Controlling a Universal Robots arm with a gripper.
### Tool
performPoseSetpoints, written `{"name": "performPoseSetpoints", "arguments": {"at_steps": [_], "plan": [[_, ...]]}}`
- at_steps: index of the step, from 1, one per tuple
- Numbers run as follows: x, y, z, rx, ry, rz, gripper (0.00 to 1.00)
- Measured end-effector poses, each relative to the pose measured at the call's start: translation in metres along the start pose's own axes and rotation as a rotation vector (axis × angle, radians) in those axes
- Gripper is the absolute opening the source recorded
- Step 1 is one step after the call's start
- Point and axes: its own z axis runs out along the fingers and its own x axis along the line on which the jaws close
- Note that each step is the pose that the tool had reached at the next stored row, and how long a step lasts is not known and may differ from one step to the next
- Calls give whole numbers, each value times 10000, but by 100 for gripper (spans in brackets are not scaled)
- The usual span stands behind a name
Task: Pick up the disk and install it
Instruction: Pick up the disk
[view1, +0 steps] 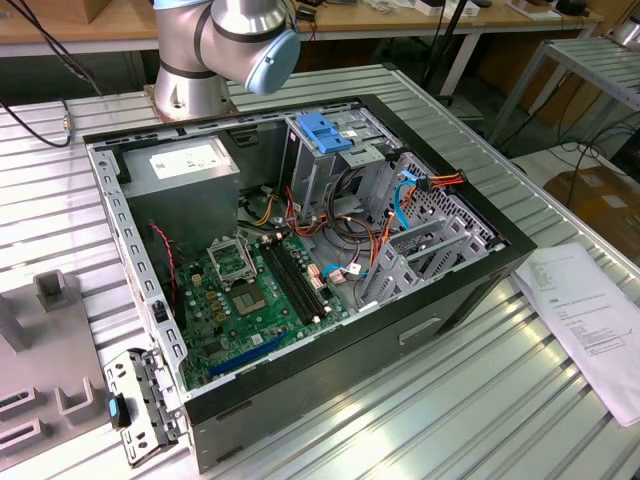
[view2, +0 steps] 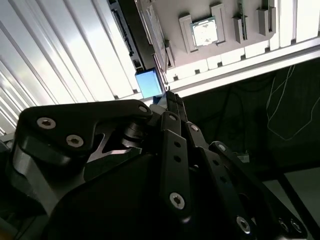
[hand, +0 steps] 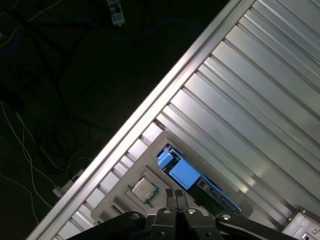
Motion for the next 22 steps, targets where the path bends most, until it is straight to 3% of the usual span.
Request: {"name": "performPoseSetpoints", "arguments": {"at_steps": [10,19,22], "plan": [[0,0,1,5,5,-145,11],[-1,0,15,65,72,-1766,11],[-10,9,40,144,21,-1997,11]]}}
